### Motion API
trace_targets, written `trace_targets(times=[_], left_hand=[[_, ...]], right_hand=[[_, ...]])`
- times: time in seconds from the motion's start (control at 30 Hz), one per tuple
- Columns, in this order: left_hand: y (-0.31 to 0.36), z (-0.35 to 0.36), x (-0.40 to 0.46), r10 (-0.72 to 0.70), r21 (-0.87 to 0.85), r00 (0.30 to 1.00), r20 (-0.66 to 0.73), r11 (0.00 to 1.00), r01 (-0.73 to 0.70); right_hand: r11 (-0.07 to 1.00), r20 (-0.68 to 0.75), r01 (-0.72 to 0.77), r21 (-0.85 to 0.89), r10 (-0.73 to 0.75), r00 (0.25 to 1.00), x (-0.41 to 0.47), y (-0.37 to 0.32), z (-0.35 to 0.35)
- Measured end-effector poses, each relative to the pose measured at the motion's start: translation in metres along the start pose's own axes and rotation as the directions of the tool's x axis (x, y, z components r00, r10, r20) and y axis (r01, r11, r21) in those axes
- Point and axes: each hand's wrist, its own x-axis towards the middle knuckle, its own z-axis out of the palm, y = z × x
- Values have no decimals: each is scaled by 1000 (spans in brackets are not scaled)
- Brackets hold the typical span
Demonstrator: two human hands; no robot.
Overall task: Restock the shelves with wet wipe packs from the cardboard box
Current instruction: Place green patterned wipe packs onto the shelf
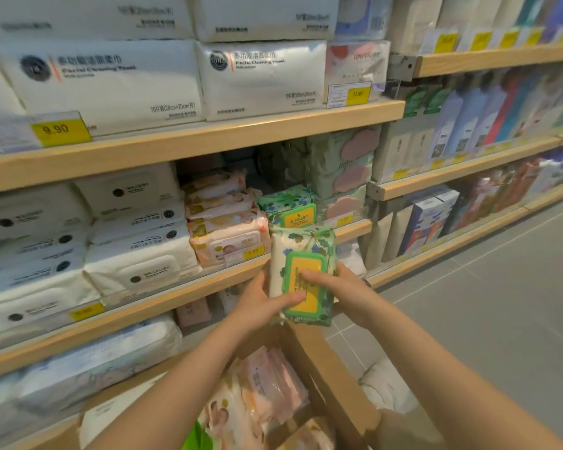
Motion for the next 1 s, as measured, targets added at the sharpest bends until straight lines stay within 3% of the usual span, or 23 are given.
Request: trace_targets(times=[0.1,0.2,0.27,0.33,0.4,0.43,0.57,0.63,0.7,0.77,0.83,0.9,1.0], left_hand=[[4,-1,9,28,142,999,46,989,-34],[26,-14,28,194,326,981,30,926,-193],[41,-32,51,329,531,944,-30,805,-264],[53,-53,79,411,757,910,-52,611,-232],[60,-66,107,340,879,937,-77,467,-97],[63,-70,120,278,889,955,-107,456,-33],[66,-75,153,-26,818,985,-171,553,157],[57,-76,158,-107,783,979,-176,588,205],[48,-78,161,-29,753,984,-174,640,152],[46,-85,162,74,629,978,-193,775,65],[52,-91,157,10,325,962,-272,942,82],[55,-92,152,-78,72,950,-302,992,104],[52,-90,146,-51,166,932,-359,979,118]], right_hand=[[999,-82,44,-7,-44,996,6,-3,-12],[985,-122,143,-96,-154,980,11,-21,-30],[962,-164,180,-204,-215,963,16,-34,-45],[936,-184,191,-296,-252,950,22,-44,-61],[896,-178,197,-399,-286,941,29,-52,-75],[870,-174,201,-450,-306,936,33,-55,-82],[731,-111,257,-632,-413,904,52,-69,-96],[676,-58,301,-672,-453,890,64,-84,-90],[617,34,373,-694,-488,872,79,-104,-75],[500,143,432,-751,-515,845,97,-123,-53],[295,245,437,-850,-513,823,120,-140,-29],[71,330,413,-908,-488,808,146,-150,-11],[-13,312,332,-943,-380,871,176,-159,-9]])
